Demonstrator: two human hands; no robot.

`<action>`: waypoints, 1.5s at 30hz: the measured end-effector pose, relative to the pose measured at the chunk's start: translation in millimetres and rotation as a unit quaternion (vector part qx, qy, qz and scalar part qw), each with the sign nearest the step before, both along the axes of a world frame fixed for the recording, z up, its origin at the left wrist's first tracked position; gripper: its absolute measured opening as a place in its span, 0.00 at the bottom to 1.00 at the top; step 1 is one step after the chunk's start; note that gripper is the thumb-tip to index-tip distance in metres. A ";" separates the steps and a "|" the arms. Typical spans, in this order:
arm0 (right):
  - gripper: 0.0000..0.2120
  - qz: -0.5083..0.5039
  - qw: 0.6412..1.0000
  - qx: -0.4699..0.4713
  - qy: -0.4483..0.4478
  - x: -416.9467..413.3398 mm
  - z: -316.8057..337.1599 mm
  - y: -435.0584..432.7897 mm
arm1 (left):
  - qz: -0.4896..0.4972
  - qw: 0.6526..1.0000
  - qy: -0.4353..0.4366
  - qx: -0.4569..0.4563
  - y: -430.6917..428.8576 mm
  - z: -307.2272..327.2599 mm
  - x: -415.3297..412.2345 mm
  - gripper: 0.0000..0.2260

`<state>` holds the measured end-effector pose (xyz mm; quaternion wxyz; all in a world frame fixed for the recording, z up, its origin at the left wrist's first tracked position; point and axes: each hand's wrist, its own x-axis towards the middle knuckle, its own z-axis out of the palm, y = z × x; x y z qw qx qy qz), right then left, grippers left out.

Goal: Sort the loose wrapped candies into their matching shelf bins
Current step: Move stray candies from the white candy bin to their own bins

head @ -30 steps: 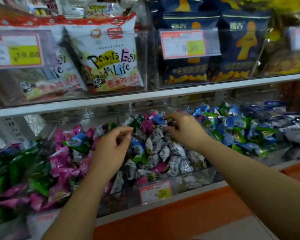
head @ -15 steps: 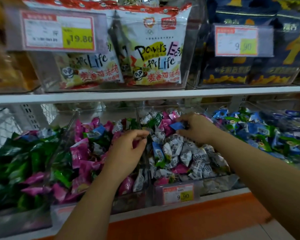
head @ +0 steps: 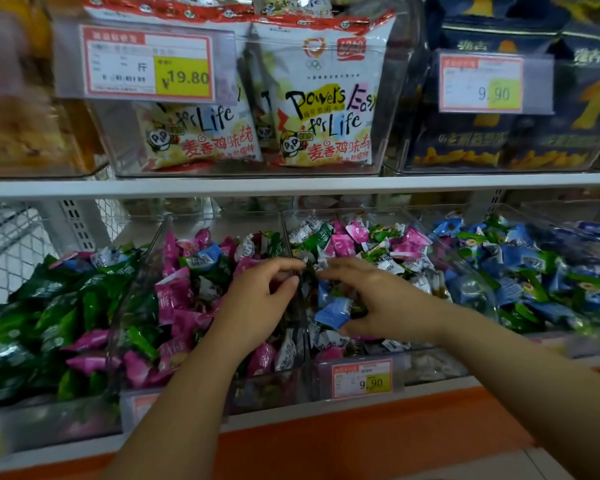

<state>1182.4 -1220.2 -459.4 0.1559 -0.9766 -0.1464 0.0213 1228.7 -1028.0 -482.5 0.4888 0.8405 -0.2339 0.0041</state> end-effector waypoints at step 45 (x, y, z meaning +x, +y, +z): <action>0.21 -0.273 0.932 0.052 -0.234 -7.2 -4.0 -97.4 | 0.051 0.996 -0.076 0.003 -52.7 -1.8 -12.5 0.08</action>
